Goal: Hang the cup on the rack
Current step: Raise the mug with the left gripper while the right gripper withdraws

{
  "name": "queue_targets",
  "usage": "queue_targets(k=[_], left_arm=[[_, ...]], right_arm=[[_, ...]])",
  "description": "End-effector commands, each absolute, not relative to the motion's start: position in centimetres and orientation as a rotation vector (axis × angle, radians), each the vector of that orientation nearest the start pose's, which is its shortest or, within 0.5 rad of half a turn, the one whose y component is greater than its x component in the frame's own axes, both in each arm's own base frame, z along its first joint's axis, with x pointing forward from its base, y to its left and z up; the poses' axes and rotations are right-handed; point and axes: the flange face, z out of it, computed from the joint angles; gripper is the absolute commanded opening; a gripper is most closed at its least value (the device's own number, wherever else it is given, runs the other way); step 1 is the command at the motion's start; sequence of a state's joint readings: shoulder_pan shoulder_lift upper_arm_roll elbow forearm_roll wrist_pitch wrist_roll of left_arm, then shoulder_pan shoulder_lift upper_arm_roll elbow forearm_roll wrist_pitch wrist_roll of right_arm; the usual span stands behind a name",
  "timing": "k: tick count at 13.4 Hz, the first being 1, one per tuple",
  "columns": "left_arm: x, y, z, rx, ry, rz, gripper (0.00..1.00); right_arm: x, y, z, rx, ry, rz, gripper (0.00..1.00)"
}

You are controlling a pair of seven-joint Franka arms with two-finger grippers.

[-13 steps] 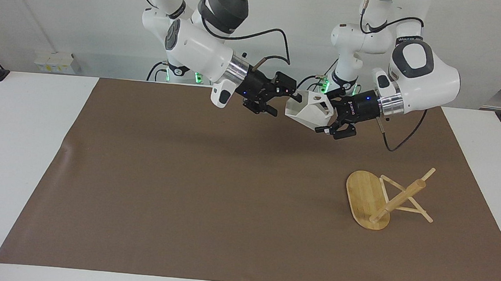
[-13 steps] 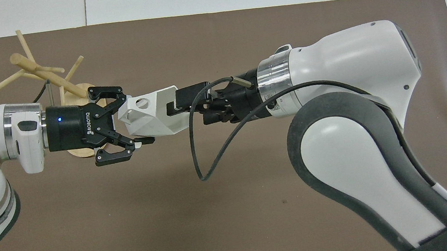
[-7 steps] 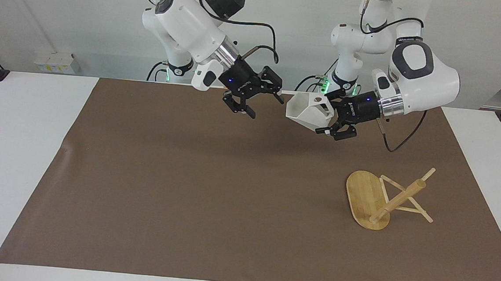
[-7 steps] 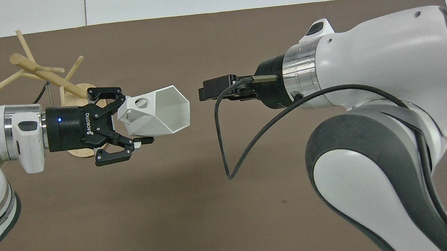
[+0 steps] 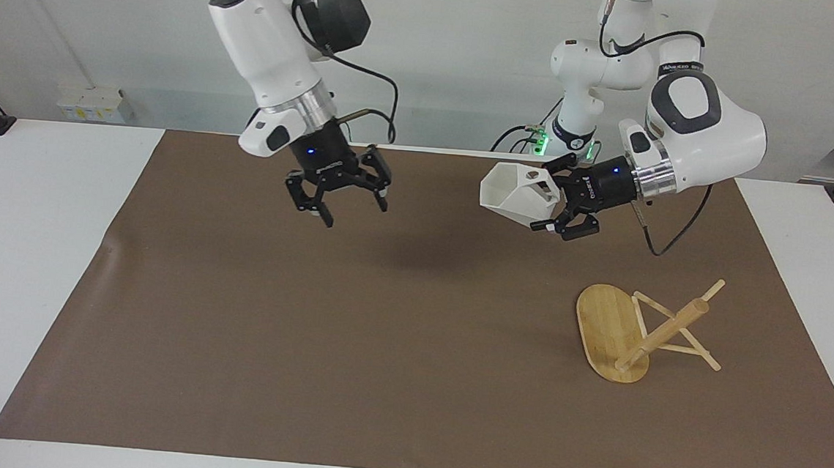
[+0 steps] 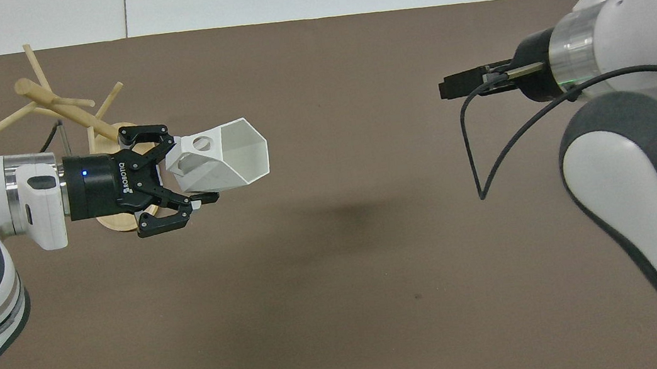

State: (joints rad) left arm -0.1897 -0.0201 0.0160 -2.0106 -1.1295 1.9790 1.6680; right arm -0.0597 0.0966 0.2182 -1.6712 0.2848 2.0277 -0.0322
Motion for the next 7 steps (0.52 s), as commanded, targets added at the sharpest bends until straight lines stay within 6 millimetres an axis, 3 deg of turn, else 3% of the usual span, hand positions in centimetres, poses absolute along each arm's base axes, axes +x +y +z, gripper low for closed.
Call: queue_targets(k=[1,2,4,7], left_arm=[[54.5,-14.5,49.1,1.878,-1.379,0.809,0.00],[54.9,-14.1,49.0,1.920,-1.386,0.821,0.00],[55.5,-13.6,48.4,2.028,-1.408,0.819,0.00],[55.7,-14.4,47.1,2.209,-1.316,0.795,0.00]], right_arm=[[58.7,5.7,59.3,-2.868,-0.091,-0.331,1.00],[58.3,3.5,60.5,-2.883,-0.052,-0.368,1.00],[58.4,0.5,60.9,-3.047,-0.075,-0.406,1.00],[57.7,-0.5,60.4,-3.160,-0.098,-0.298,1.00]])
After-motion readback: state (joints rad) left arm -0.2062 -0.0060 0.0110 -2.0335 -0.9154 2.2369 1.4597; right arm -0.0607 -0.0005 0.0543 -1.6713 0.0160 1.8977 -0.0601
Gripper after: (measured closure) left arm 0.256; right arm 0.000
